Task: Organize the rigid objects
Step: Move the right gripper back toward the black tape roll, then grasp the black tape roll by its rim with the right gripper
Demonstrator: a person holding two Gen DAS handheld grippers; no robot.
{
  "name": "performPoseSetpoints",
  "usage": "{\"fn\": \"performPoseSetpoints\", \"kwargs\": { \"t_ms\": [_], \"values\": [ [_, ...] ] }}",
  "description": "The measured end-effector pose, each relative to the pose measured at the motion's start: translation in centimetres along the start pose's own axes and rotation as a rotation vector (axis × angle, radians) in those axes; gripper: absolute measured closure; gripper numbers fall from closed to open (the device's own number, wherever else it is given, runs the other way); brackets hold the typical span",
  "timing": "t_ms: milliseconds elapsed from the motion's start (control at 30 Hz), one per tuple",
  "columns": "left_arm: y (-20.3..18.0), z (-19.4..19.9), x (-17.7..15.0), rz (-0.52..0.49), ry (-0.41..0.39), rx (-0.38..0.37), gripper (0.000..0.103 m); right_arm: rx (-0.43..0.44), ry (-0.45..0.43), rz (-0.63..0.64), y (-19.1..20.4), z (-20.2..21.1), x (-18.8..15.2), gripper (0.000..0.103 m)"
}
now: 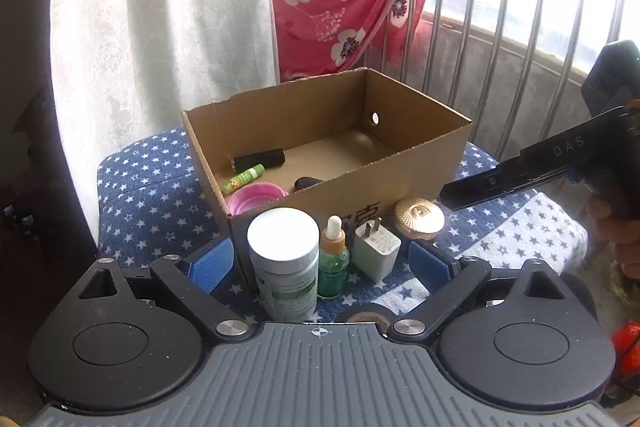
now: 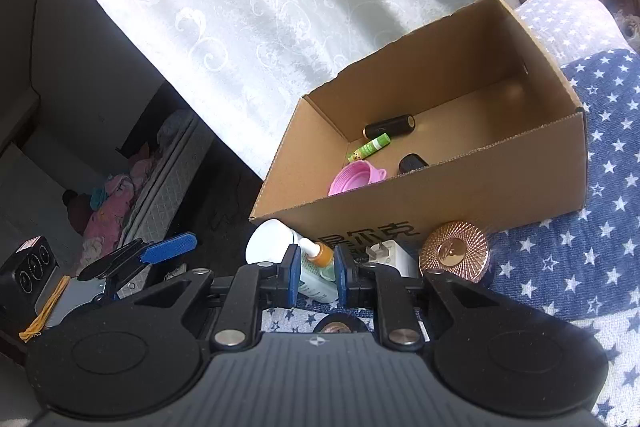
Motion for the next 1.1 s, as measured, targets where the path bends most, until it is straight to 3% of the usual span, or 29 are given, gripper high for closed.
{"fn": "performPoseSetpoints", "kwargs": {
  "t_ms": [133,200,300,467,600,767,1100],
  "values": [
    [-1.7,-2.1,-3.6,-0.033,0.064,-0.015,0.006,-0.051,0.062,-0.004,-0.9,-3.3,-4.2,0.082],
    [-2.3,-3.6,-5.5,-0.039,0.101,0.010,0.006,-0.081,0.102,-0.027,-1.6,-4.7,-6.0,0.082],
    [-2.5,-5.5,-7.2,-0.051,0.132,0.058,0.006,-0.054,0.126,-0.063,-1.8,-5.9,-7.1,0.082],
    [-2.3,-6.6,-8.0,-0.088,0.111,0.108,0.010,-0.075,0.121,0.016,-0.5,-6.6,-7.3,0.082],
    [-2.3,-7.1,-8.3,-0.062,0.127,0.089,0.023,-0.115,0.132,0.080,-0.2,-7.4,-7.5,0.082],
    [-2.0,-7.1,-8.6,-0.034,0.143,0.054,0.030,-0.150,0.147,0.140,0.3,-7.7,-8.0,0.082],
    [-1.9,-6.5,-9.2,-0.028,0.134,0.050,0.036,-0.155,0.147,0.118,0.0,-7.6,-8.6,0.082]
  ]
}}
Point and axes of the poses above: each gripper's, at about its wrist camera, not at the fingertips, and z roughly against the way its jaws point, y to its left, x to its top, the point moved 9 cm from there along -z, roughly the way its jaws point, and after that the axes turned 11 degrees about z, right-handed, at the moved point
